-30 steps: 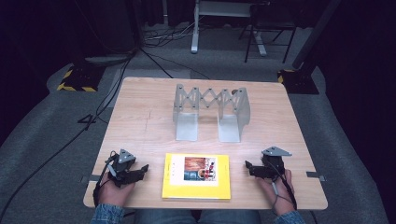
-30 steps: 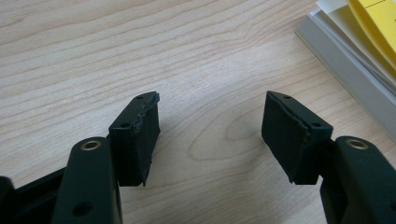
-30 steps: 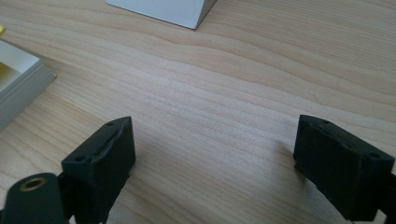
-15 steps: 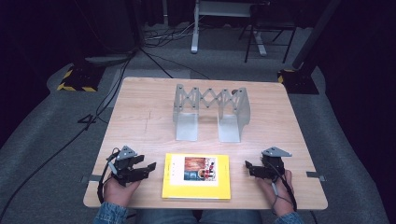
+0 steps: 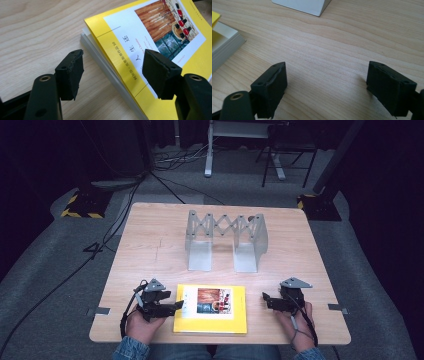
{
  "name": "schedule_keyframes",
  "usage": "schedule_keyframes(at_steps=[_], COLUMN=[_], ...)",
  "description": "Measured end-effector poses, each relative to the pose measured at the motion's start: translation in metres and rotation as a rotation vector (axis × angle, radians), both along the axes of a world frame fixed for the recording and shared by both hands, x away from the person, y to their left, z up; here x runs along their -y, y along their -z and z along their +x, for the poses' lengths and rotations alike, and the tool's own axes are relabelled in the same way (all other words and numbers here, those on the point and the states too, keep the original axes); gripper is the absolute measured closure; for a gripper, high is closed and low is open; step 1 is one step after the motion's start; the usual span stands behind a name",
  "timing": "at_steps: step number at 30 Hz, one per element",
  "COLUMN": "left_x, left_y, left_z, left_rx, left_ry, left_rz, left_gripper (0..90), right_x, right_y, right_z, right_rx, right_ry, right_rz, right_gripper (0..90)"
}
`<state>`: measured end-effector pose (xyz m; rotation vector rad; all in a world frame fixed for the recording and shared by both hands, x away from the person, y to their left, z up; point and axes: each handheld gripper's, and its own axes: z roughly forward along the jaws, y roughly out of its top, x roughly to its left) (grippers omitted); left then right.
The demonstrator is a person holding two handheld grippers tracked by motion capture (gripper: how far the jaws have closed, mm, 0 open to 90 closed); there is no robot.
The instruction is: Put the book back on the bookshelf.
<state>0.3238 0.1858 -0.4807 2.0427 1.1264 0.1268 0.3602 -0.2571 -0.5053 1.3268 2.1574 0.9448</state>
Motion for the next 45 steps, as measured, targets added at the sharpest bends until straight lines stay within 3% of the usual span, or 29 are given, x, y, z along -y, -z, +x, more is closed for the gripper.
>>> schedule_keyframes(at_steps=[5, 14, 21, 28, 35, 37, 42, 45], left_x=[0.008, 0.015, 0.015, 0.021, 0.019, 0.019, 0.018, 0.020], left_y=[0.005, 0.007, 0.005, 0.004, -0.005, -0.006, 0.000, -0.001], left_z=[0.003, 0.005, 0.004, -0.001, -0.006, -0.006, -0.003, -0.005], left_rx=[-0.040, -0.074, -0.053, -0.016, 0.027, 0.039, -0.002, 0.006], left_ry=[0.021, 0.047, 0.047, 0.045, 0.035, 0.038, 0.028, 0.023], left_rz=[0.010, 0.011, -0.006, 0.054, 0.004, 0.007, 0.003, 0.017], left_gripper=[34.3, 33.9, 34.5, 33.6, 38.9, 39.7, 43.4, 44.1], right_x=[0.000, 0.000, 0.000, 0.000, -0.001, -0.001, -0.001, -0.001], right_y=[0.000, 0.000, 0.000, 0.000, 0.000, 0.000, 0.000, 0.000], right_z=[0.000, 0.000, 0.000, 0.000, -0.001, -0.001, -0.001, -0.001], right_rx=[0.000, 0.000, 0.000, 0.002, 0.002, 0.002, 0.003, 0.004], right_ry=[0.000, 0.000, -0.001, -0.004, -0.005, -0.005, -0.008, -0.009], right_rz=[0.000, 0.002, 0.002, 0.003, 0.005, 0.006, 0.006, 0.006], right_gripper=[17.0, 17.3, 17.4, 17.9, 18.7, 18.9, 19.5, 19.9])
